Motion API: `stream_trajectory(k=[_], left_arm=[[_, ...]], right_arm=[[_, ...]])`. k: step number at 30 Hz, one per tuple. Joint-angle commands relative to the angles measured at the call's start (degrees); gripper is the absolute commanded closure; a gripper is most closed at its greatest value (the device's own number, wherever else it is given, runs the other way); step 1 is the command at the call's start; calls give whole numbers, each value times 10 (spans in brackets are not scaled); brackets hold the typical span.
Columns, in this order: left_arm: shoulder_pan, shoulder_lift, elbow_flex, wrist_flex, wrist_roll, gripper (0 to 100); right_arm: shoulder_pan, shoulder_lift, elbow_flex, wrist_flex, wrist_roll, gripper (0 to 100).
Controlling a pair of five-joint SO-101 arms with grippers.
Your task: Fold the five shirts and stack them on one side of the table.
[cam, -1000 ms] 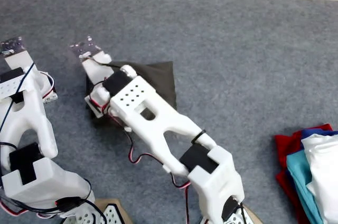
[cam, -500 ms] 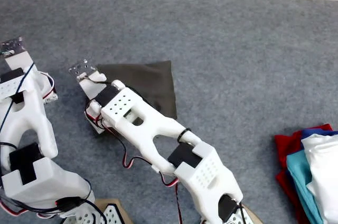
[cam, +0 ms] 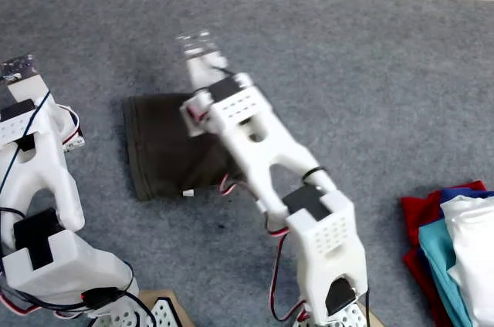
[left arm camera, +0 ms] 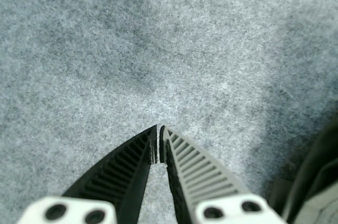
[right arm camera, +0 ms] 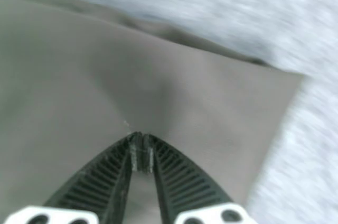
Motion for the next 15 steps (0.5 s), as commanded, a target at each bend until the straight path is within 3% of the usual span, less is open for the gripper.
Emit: stream_trajectory(k=[1, 4, 9, 15], left_arm=[[35, -3, -6, -5, 1, 955], [72, -10, -15, -4, 3, 955], [133, -24, -127, 70, 4, 955], [229, -23, -149, 117, 1, 955]], right_arm=[[27, -60, -17, 61, 0, 852], [29, -106, -4, 87, 40, 766], [27, -196, 113, 60, 52, 762], [58, -315, 367, -114, 55, 762]])
